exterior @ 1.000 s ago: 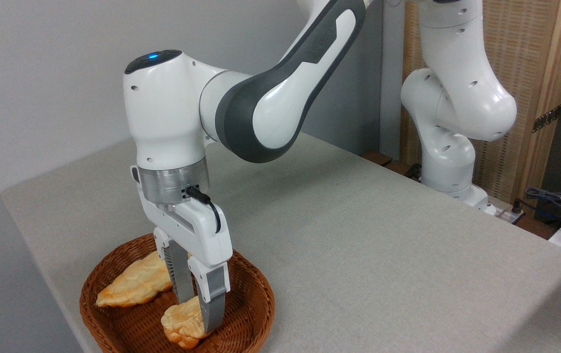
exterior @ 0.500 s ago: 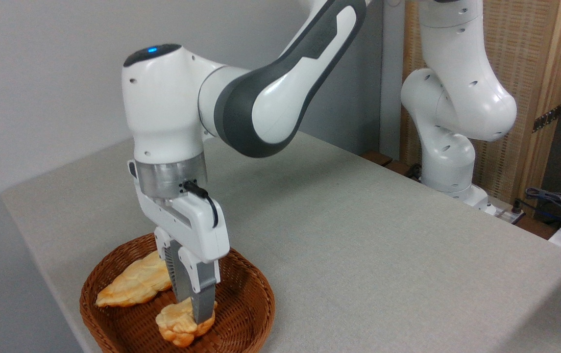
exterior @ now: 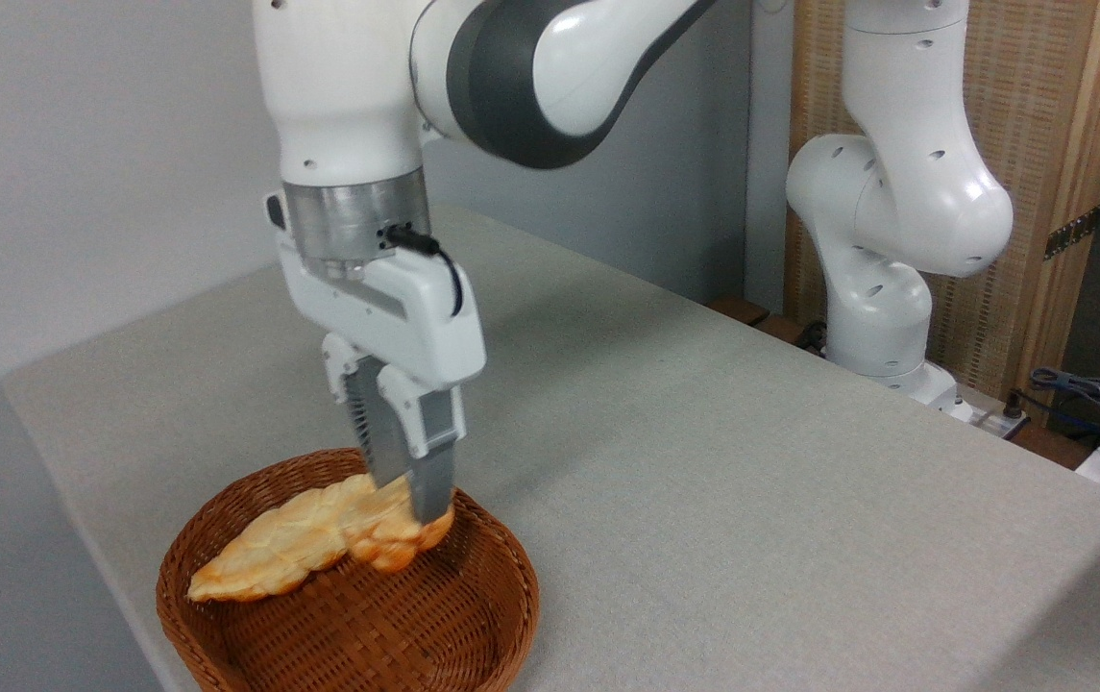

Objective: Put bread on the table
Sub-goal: 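Lift the bun out of the basket and carry it onto the table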

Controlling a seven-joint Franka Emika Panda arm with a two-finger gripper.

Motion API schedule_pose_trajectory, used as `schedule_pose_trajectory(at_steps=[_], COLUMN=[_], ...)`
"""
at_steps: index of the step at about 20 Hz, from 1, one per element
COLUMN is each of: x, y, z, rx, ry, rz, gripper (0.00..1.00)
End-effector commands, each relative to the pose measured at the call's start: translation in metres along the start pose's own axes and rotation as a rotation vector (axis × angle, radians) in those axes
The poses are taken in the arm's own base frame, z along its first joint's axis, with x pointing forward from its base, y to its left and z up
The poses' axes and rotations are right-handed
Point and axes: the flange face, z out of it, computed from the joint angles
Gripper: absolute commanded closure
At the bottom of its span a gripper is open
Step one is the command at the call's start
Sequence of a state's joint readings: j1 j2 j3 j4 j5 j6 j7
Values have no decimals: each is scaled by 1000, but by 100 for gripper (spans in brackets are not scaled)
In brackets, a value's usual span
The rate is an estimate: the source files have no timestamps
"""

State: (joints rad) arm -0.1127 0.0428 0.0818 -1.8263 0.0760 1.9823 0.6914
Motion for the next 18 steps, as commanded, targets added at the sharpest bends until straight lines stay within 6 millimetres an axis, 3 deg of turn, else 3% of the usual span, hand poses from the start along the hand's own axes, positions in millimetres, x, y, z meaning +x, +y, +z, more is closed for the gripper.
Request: schedule_pose_trajectory(at_steps=[1, 5, 8, 10, 11, 18], x=[-24, -42, -55, -55, -54, -50], y=[26, 58, 74, 76, 76, 76], z=[-10, 1, 27, 36, 39, 45], rx=[-112, -190, -234, -244, -244, -244], ry=[-46, -91, -138, -152, -153, -155], rz=[-13, 18, 30, 35, 35, 38], gripper=[43, 43, 39, 13, 8, 1])
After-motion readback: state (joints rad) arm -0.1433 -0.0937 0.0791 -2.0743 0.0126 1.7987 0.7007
